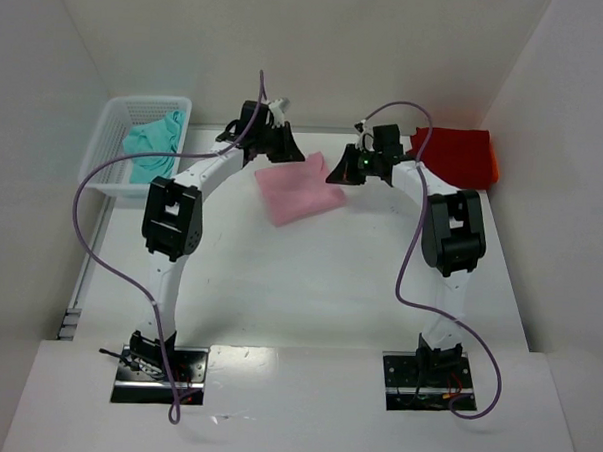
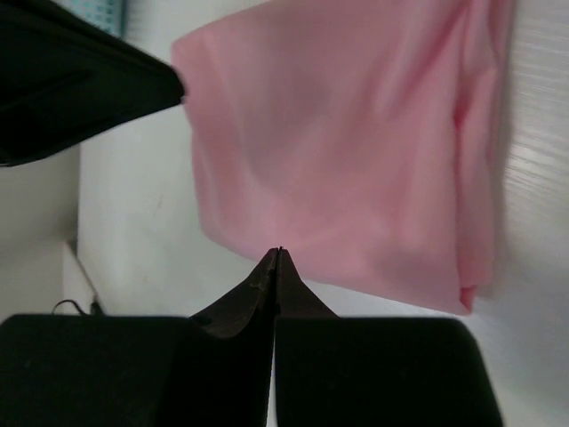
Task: Fold and stack the t-shirts
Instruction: Fold the long partially folded tshirt into a neat square
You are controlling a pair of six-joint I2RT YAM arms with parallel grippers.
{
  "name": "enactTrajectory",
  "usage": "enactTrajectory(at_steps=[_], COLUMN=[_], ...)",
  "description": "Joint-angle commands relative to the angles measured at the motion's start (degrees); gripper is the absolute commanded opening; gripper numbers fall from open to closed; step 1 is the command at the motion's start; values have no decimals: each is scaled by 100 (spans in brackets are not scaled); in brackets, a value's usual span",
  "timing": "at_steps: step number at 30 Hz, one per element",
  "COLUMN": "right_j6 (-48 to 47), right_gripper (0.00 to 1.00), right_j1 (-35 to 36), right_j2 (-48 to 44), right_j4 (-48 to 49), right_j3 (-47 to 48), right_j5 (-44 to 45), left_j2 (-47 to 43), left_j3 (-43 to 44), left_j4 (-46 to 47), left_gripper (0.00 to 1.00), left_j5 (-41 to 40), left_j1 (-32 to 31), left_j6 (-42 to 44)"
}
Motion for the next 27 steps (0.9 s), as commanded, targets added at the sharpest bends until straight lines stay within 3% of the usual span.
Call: enactTrajectory(at_steps=[1, 6, 14, 19, 27], right_j6=[283, 212, 283, 19, -218], right_gripper=[0, 0, 0, 0, 0], right_j1=[86, 464, 465, 465, 412], right_j2=[-73, 673, 1308, 1361, 1002], right_j4=[578, 438, 175, -186, -247], right_j3=[224, 444, 496, 611, -30], right_j5=[-816, -877, -589, -359, -113], left_j2=[140, 631, 1151, 1265, 1265], left_j3=[-283, -117, 850, 991, 876], left_j4=[773, 714, -253, -465, -404], left_gripper=[11, 8, 7, 5, 5], left_j5=[-148, -281, -878, -1089, -1072], left_j1=[106, 106, 159, 272, 457], left_j6=[-182, -454, -516, -673, -736])
